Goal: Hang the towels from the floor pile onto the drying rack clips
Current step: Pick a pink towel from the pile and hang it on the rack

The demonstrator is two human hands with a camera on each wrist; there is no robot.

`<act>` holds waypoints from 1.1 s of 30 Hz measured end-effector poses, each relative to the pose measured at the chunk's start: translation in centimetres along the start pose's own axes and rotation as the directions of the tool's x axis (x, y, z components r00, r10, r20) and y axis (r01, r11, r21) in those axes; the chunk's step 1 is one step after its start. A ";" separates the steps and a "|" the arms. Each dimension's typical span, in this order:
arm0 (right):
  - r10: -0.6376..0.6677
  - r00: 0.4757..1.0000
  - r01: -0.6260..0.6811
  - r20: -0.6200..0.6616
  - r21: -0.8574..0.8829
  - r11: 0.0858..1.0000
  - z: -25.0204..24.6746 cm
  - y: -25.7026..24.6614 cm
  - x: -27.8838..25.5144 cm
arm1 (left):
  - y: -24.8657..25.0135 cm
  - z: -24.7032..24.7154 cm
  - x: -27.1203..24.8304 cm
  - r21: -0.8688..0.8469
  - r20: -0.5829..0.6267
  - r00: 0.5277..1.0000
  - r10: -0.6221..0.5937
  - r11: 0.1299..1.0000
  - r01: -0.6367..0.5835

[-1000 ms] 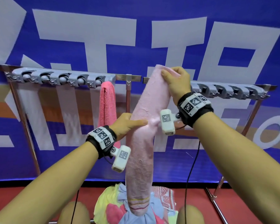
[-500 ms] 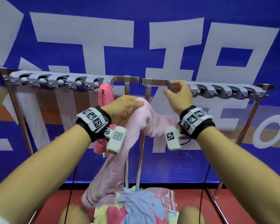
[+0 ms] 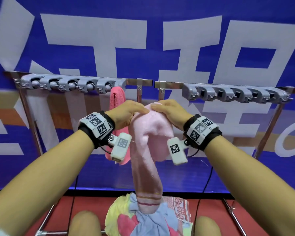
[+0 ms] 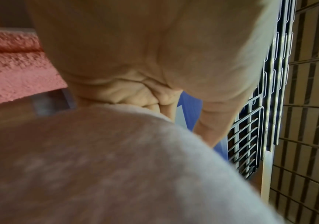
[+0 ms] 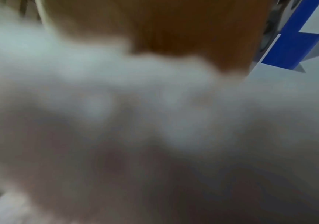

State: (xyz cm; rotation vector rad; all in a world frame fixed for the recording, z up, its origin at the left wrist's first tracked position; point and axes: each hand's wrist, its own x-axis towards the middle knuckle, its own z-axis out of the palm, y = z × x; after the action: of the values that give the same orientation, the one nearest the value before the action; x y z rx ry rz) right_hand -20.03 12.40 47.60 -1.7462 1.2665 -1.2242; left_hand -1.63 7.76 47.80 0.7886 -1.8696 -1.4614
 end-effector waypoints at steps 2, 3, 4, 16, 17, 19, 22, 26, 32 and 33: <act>-0.013 0.998 0.013 -0.059 -0.002 1.000 -0.6 -0.2 -0.1 | -0.3 0.0 -0.2 -0.024 0.035 0.999 -0.028 0.999 0.029; -0.025 0.995 0.025 -0.101 -0.006 1.000 -0.9 -0.2 -0.2 | -0.4 -0.1 -0.3 -0.040 0.077 0.996 -0.045 0.998 0.049; -0.042 0.987 0.041 -0.156 -0.006 0.999 -1.3 -0.2 -0.2 | -0.5 -0.1 -0.5 -0.052 0.112 0.992 -0.059 0.997 0.065; 0.043 0.974 -0.027 -0.220 0.076 0.997 -2.2 0.6 -0.8 | 0.0 0.6 0.8 -0.152 0.037 0.999 0.011 0.988 -0.005; 0.054 0.987 -0.044 -0.150 0.074 0.996 -1.6 0.2 -0.8 | 0.2 1.0 0.9 -0.126 0.032 0.999 0.019 0.992 -0.015; 0.111 0.993 -0.108 -0.026 0.086 0.990 0.1 -0.4 -0.9 | 0.5 1.6 1.1 -0.079 0.033 0.999 0.022 0.997 -0.020; 0.194 0.981 -0.193 -0.003 0.105 0.976 1.2 -0.5 -0.3 | 0.9 1.0 1.0 -0.078 0.014 1.000 0.027 0.997 -0.026; 0.187 0.978 -0.197 0.090 0.107 0.975 1.1 -0.7 0.1 | 0.4 -0.9 0.8 -0.076 -0.042 0.998 0.056 0.995 -0.059; 0.232 0.954 -0.281 0.189 0.295 0.913 1.1 -1.0 0.6 | -0.7 -2.7 -0.2 -0.092 -0.091 0.995 0.042 0.995 -0.050; 0.247 0.951 -0.295 0.184 0.315 0.902 1.4 -1.0 0.8 | -0.7 -3.0 -0.5 -0.091 -0.104 0.994 0.035 0.995 -0.044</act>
State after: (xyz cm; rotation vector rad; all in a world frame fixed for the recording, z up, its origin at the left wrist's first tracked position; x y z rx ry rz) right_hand -18.29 11.95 48.22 -1.3308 1.0973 -1.0635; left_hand 1.10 6.23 47.64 0.7634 -1.7187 -1.4447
